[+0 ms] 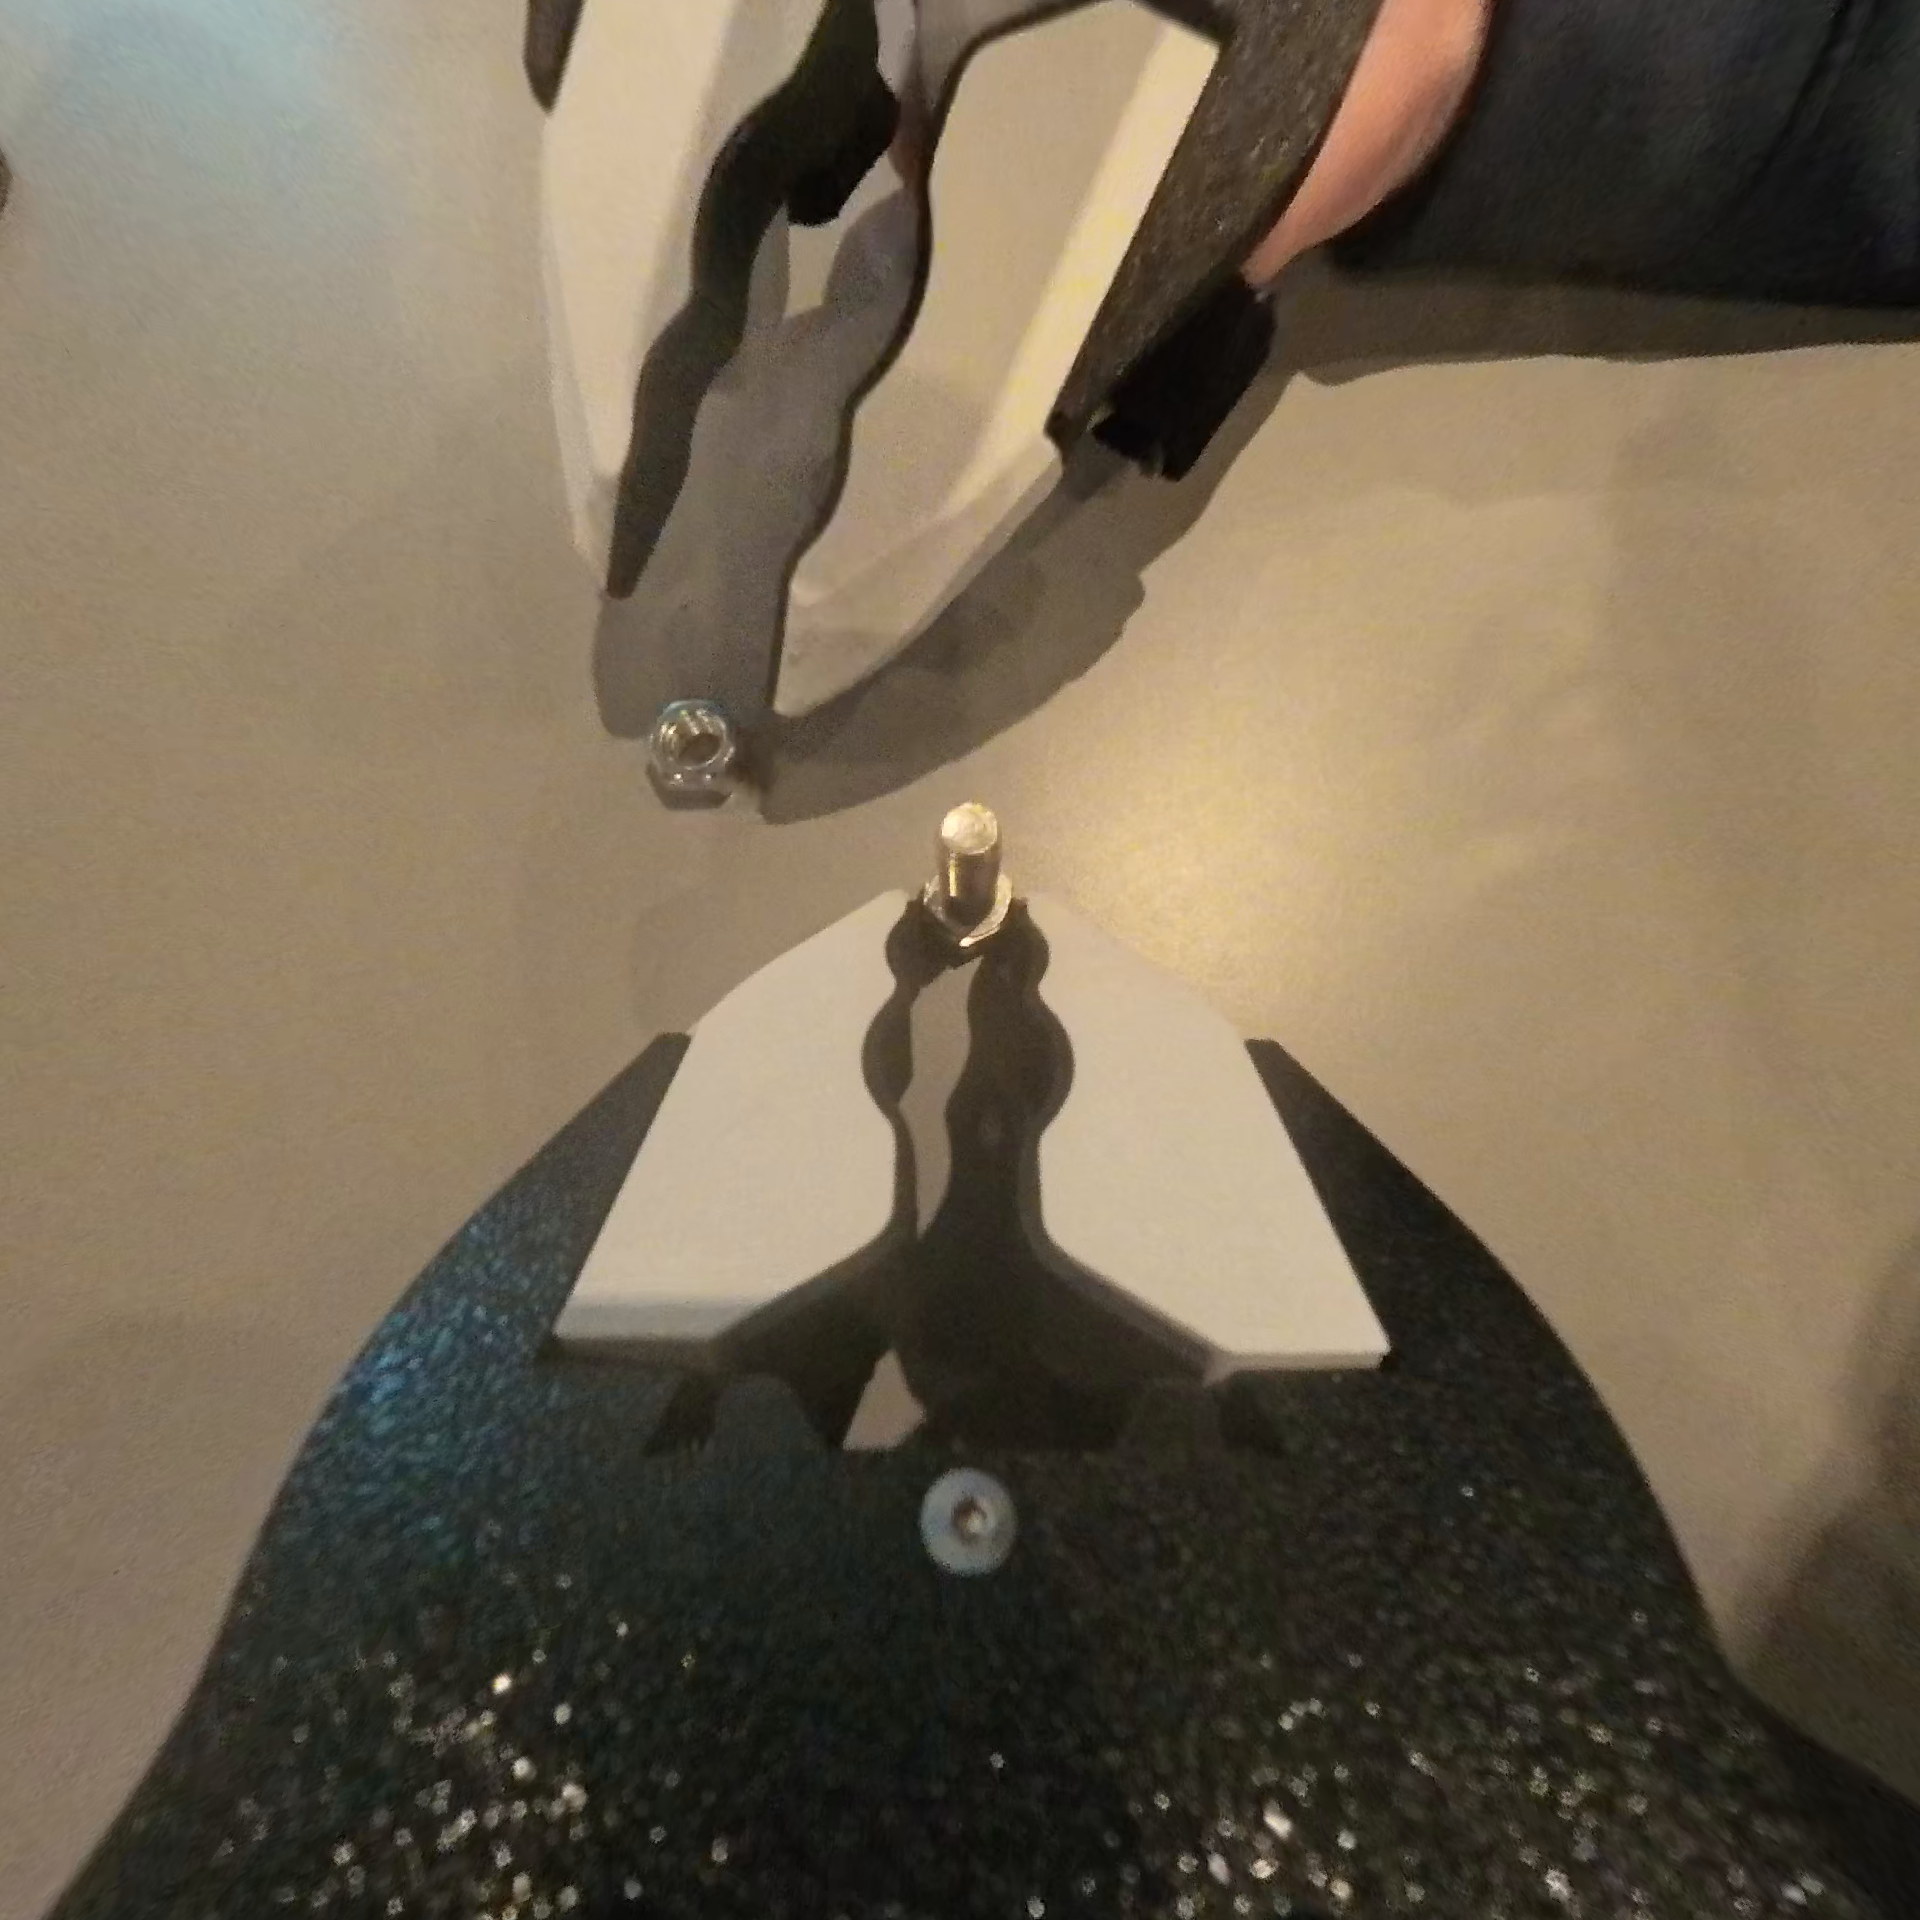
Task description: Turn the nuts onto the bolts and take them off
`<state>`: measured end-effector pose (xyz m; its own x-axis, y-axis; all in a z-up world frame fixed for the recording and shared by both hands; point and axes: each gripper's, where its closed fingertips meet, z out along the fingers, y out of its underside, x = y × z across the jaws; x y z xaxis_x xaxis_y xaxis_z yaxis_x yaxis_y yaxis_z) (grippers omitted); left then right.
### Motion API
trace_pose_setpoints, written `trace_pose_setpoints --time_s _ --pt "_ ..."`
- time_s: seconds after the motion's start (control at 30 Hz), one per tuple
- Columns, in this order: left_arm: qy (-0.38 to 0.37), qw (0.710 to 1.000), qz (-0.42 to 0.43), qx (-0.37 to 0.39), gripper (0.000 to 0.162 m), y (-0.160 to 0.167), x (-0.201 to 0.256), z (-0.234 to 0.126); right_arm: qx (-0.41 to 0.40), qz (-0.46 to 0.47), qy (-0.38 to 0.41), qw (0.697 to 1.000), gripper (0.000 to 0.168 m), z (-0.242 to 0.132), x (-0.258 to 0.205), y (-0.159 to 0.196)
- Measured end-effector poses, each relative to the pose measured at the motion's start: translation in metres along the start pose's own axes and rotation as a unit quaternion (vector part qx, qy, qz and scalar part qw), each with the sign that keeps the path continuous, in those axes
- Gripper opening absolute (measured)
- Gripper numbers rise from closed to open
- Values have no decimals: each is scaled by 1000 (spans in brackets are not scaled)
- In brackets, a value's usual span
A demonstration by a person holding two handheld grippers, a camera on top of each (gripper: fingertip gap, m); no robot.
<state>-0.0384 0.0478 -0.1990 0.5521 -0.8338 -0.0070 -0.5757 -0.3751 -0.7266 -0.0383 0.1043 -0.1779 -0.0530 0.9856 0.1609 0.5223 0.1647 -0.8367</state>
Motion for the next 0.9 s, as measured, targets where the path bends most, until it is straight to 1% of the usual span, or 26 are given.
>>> trace_pose_setpoints --time_s 0.13,0.33,0.57,0.73,0.9 --pt "0 1000 0 1 15 0 0 0 -23 22 -6 999 31 5 1 4" --pt "-7 1000 -8 -13 15 1 -1 1 -57 74 -45 995 31 13 -2 11" --pt "-8 1000 -9 -13 15 1 -1 2 -64 71 -41 995 30 15 -2 12" --pt "-7 1000 -8 -13 15 1 -1 1 -59 56 -57 995 22 15 -8 10" --pt "-7 1000 -8 -13 15 1 -1 1 -55 46 -51 996 16 15 -10 8"
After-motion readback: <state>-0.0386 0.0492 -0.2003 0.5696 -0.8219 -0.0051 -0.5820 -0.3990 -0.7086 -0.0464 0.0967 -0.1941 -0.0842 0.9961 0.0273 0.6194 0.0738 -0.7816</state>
